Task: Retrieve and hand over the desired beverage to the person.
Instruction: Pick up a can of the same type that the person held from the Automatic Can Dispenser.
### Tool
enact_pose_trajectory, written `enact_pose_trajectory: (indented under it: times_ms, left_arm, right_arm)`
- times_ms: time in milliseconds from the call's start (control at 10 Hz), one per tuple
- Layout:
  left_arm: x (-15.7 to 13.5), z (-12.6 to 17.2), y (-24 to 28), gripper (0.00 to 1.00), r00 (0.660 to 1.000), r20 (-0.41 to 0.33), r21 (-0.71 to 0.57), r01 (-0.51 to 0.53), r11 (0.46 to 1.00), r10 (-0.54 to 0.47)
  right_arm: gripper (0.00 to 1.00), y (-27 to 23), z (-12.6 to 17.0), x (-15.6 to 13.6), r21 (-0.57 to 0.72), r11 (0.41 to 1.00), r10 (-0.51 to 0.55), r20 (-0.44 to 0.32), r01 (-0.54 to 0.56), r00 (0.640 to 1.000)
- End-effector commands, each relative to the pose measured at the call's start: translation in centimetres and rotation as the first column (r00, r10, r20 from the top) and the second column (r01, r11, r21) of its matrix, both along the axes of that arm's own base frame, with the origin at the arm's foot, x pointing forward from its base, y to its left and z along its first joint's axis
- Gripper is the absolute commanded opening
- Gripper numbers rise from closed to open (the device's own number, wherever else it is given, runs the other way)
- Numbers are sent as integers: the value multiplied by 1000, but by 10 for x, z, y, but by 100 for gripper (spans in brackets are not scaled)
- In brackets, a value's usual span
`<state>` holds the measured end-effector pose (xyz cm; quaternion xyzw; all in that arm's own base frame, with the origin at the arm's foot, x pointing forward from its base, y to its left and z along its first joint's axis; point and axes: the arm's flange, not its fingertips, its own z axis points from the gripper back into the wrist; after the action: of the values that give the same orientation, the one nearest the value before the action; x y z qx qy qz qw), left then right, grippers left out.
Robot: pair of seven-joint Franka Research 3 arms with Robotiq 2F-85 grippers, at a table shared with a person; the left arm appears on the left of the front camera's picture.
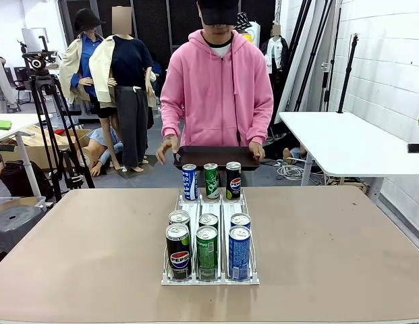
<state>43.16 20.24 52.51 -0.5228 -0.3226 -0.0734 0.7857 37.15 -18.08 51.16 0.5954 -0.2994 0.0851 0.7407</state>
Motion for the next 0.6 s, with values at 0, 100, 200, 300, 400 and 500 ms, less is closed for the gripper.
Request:
enact_pose_trajectory:
  times_ms: [0,100,200,300,400,500]
  left_arm:
    - [-7,14,-18,100,995,-34,-54,88,995,-90]
    - [-12,23,-30,100,986,-32,-67,159,985,-162]
    - [-17,33,-41,100,971,-34,-56,235,970,-237]
    - [-22,40,-56,100,949,-70,-4,308,951,-308]
    - [-31,45,-75,100,932,-77,41,358,933,-354]
    - [-43,52,-94,100,916,-74,73,398,914,-393]
  right_arm:
    - [100,0,-1,0,9,1000,8,6,-8,1000]
    - [100,0,-1,0,9,1000,8,6,-8,1000]
    - [100,0,-1,0,9,1000,8,6,-8,1000]
    - [100,0,-1,0,9,1000,8,6,-8,1000]
    - [100,0,-1,0,9,1000,8,6,-8,1000]
    - [100,0,-1,0,9,1000,8,6,-8,1000]
